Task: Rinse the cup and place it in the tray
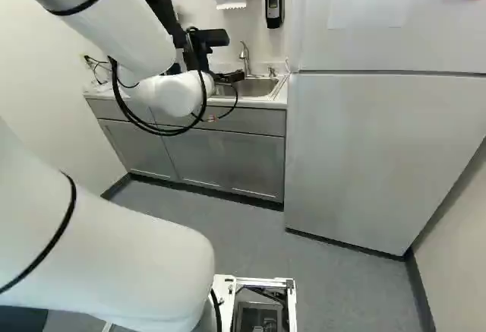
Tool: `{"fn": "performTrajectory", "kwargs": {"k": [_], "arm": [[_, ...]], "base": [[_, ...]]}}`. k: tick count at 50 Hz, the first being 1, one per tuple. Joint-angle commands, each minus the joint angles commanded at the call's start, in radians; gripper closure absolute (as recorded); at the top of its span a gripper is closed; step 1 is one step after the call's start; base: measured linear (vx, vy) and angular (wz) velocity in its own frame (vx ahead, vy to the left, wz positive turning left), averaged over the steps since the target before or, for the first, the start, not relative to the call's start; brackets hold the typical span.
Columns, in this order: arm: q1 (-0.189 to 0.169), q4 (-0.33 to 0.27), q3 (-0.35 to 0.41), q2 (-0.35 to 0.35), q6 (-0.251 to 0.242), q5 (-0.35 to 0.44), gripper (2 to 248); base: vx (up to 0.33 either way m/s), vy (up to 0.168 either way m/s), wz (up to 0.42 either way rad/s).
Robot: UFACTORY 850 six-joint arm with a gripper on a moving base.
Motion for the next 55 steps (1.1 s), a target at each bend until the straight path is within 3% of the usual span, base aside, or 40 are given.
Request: {"fn": "performTrajectory", "kwargs": {"k": [55], "arm": [[0.0,0.0,-0.143,-0.03,0.0,-0.08,3]], "base": [[0.0,0.0,0.0]]}}
